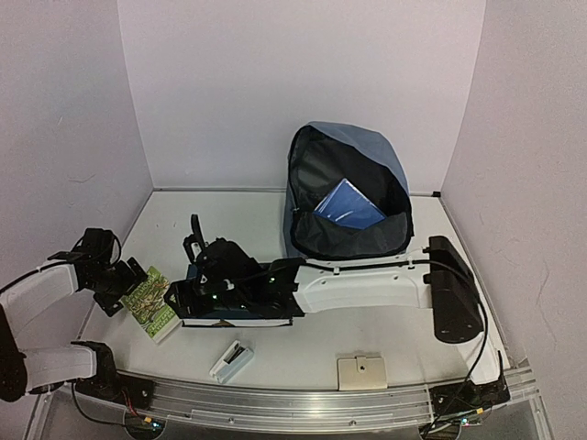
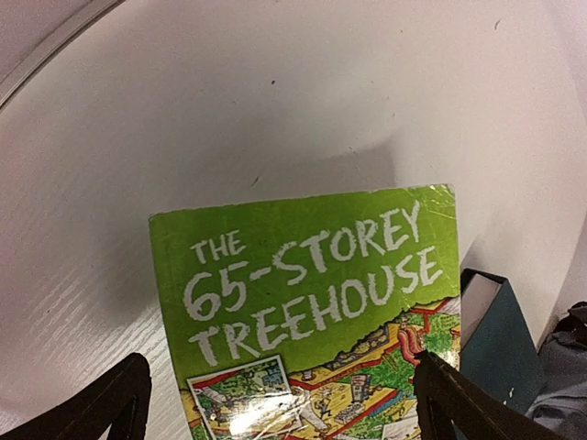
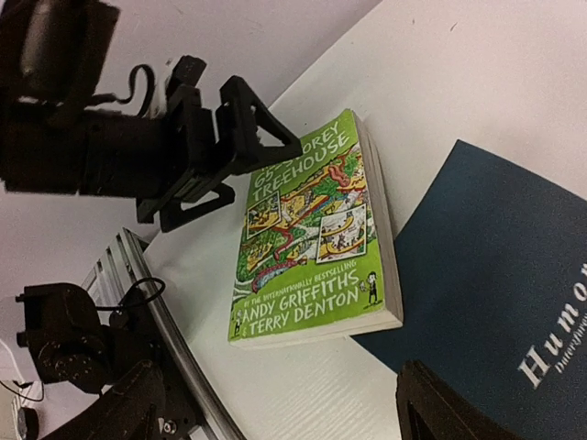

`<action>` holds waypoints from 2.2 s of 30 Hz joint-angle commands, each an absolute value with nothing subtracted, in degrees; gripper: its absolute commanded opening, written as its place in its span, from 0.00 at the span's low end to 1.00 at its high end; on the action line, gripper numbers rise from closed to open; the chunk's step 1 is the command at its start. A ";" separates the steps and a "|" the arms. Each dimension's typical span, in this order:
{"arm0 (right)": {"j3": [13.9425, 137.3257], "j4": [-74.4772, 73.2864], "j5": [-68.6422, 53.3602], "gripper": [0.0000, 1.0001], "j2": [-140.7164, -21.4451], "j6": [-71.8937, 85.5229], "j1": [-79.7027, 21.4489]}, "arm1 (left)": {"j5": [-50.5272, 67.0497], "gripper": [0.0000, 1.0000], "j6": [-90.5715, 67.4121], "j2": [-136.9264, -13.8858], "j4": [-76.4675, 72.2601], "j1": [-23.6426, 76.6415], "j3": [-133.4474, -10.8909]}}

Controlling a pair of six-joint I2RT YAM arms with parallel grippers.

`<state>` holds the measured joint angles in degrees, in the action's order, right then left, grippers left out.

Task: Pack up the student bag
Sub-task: Pick up the book from the center of the board.

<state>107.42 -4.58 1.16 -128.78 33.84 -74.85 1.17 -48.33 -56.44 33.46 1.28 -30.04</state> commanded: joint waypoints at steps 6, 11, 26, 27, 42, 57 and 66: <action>118.56 -3.04 -4.45 0.82 -140.65 40.32 -70.70 | -2.94 1.00 -53.05 -47.65 34.87 0.97 -25.37; 122.52 -3.05 -6.33 0.81 -145.18 41.83 -69.30 | 0.01 1.00 -53.88 -51.29 31.47 0.97 -23.31; 127.26 5.06 -19.41 0.71 -153.25 50.95 -68.63 | 11.26 0.68 -59.10 -47.38 22.02 0.97 -16.64; 127.26 6.08 -20.01 0.71 -153.43 51.67 -68.63 | 11.63 0.67 -59.43 -47.00 21.79 0.97 -16.35; 127.57 13.87 -21.96 0.42 -152.95 54.87 -68.95 | 15.77 0.63 -61.40 -44.24 21.01 0.97 -16.13; 115.42 15.39 -7.35 0.00 -130.64 38.16 -71.38 | 19.51 0.94 -52.86 -41.06 27.69 0.97 -27.16; 101.61 11.37 9.98 0.00 -106.63 23.21 -71.37 | 30.94 1.00 -39.22 -42.49 28.33 0.97 -41.96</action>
